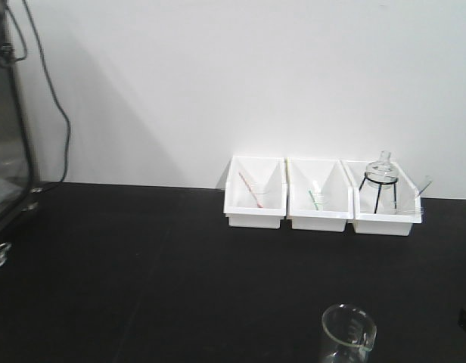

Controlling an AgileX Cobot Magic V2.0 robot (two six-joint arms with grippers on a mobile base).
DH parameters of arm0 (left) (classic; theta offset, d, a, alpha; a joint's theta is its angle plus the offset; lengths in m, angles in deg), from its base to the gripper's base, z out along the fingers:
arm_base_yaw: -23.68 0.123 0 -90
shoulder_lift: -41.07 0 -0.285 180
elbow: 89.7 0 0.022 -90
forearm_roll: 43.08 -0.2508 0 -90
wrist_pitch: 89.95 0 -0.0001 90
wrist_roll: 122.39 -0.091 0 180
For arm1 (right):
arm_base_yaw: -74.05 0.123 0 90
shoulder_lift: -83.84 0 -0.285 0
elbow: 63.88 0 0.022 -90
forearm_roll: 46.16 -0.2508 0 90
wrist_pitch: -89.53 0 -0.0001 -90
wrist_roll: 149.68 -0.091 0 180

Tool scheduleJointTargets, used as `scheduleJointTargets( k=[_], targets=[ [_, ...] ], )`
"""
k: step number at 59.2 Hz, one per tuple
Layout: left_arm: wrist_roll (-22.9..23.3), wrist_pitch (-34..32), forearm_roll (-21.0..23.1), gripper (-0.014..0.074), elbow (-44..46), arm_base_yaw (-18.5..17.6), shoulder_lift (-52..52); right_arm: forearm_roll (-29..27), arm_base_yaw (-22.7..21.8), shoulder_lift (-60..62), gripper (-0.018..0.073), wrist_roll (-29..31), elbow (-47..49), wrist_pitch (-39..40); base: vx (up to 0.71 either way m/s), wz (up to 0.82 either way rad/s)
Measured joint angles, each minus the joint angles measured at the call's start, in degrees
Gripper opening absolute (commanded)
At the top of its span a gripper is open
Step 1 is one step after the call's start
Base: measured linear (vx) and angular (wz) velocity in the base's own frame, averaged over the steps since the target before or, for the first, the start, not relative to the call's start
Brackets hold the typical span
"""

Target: Grab transparent chemical and place on left bench

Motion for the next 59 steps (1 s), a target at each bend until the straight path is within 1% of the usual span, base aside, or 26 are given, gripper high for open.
scheduleJointTargets(
  k=[30, 59],
  targets=[
    [0.0, 0.0, 0.0, -0.0003, 0.0, 0.0, 0.0, 0.0, 0.0, 0.0, -0.0003, 0.0, 0.0, 0.0, 0.13, -0.21],
    [0.0, 0.0, 0.0, -0.0003, 0.0, 0.0, 0.0, 0.0, 0.0, 0.0, -0.0003, -0.43, 0.0, 0.19, 0.02, -0.04]
  ],
)
